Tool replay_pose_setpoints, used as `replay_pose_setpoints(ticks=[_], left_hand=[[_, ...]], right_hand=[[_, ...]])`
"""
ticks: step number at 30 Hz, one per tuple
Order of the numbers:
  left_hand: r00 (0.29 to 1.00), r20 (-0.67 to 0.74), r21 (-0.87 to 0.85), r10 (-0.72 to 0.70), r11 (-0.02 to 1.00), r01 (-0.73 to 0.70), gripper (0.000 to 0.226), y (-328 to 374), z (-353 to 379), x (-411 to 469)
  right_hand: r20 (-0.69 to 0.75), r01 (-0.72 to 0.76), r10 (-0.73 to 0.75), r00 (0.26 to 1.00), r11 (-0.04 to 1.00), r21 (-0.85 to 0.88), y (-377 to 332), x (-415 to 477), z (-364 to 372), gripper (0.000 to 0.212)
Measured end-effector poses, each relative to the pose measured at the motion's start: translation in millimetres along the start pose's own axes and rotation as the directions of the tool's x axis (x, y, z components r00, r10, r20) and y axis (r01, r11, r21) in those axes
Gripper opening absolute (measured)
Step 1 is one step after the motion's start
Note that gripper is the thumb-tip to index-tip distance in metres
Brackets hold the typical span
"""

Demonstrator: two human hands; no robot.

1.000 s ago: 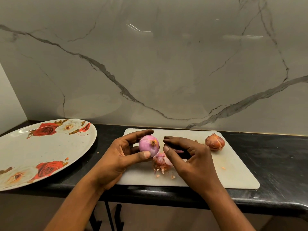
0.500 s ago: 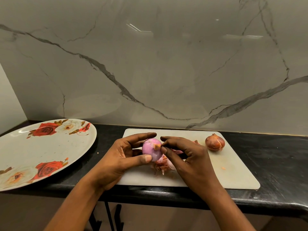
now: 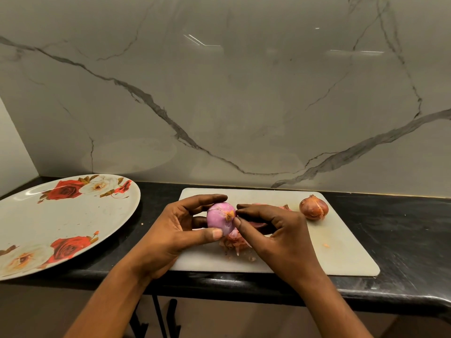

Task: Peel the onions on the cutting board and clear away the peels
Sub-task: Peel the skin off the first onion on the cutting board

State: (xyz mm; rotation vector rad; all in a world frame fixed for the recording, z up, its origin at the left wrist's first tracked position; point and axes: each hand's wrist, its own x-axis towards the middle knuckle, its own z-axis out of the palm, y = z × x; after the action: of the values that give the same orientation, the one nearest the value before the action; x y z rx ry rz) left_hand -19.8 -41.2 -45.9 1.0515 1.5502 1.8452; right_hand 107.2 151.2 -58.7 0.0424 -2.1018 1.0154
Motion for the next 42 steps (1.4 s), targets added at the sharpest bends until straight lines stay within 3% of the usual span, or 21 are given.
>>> replay_pose_setpoints(ticks=[14,21,42], left_hand=[[1.000,-0.009,-0.027,-0.009,1.000,0.009,0.062,-0.2,0.6,0.3],[1.000,0.013,-0.022,-0.010,1.000,0.011,0.061,0.8,-1.5,-1.0],[1.000,-0.015,-0.030,-0.027,0.999,0.026,0.061,1.5,-1.2,0.0]], right_hand=[[-0.013,-0.031,0.032,0.999,0.999,0.034,-0.9,0.3,-1.1,0.016],[0.048,-0.053,0.051,0.998,0.998,0.033,0.1,2.8,-1.2,0.007],[0.036,0.000,0.001,0.999,1.000,-0.026,-2.1,-1.0,-1.6,0.011]])
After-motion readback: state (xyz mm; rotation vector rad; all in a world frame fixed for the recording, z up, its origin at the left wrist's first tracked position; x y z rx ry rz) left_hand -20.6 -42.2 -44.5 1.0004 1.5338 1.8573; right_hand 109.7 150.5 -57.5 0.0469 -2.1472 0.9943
